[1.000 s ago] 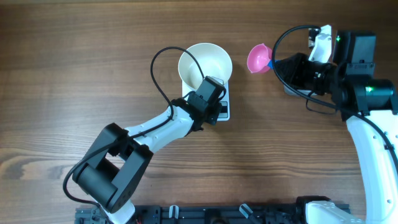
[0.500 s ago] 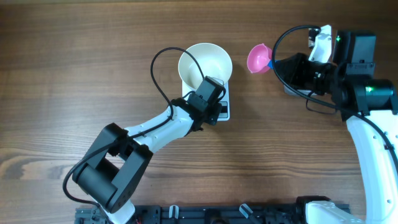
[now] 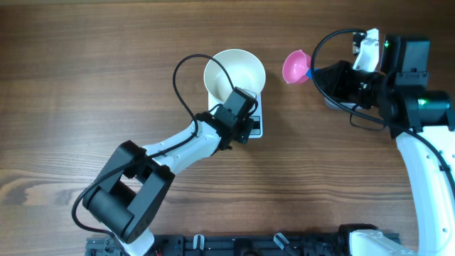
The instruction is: Scoop item into bowl and weigh 150g on scale
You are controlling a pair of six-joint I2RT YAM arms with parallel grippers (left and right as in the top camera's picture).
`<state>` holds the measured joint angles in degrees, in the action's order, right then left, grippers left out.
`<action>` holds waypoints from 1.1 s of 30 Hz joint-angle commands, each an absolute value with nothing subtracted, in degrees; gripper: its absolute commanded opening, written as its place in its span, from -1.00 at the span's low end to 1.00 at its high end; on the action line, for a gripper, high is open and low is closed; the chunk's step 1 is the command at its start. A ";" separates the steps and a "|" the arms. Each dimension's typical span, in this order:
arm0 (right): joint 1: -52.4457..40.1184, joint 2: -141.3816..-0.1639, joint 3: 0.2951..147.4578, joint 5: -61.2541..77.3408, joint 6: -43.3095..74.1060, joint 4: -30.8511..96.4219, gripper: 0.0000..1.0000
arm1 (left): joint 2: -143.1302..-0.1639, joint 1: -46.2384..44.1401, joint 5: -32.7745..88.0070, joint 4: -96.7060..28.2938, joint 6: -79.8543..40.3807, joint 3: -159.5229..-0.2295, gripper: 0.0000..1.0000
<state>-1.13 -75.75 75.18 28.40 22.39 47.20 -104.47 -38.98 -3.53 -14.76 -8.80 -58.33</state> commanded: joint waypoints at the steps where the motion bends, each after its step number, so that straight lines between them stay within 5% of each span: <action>1: -1.10 -74.78 76.14 27.81 21.37 47.20 -0.91 | -106.15 -38.87 -1.96 -15.22 -7.66 -57.19 -0.92; 16: -1.10 -74.78 76.12 26.89 21.41 47.40 -0.91 | -108.16 -39.64 -1.13 -14.63 -6.39 -57.32 -0.92; 33: -1.10 -74.78 76.14 26.83 21.39 46.98 -0.91 | -83.83 -37.98 -1.08 -29.47 -8.38 -57.41 -0.92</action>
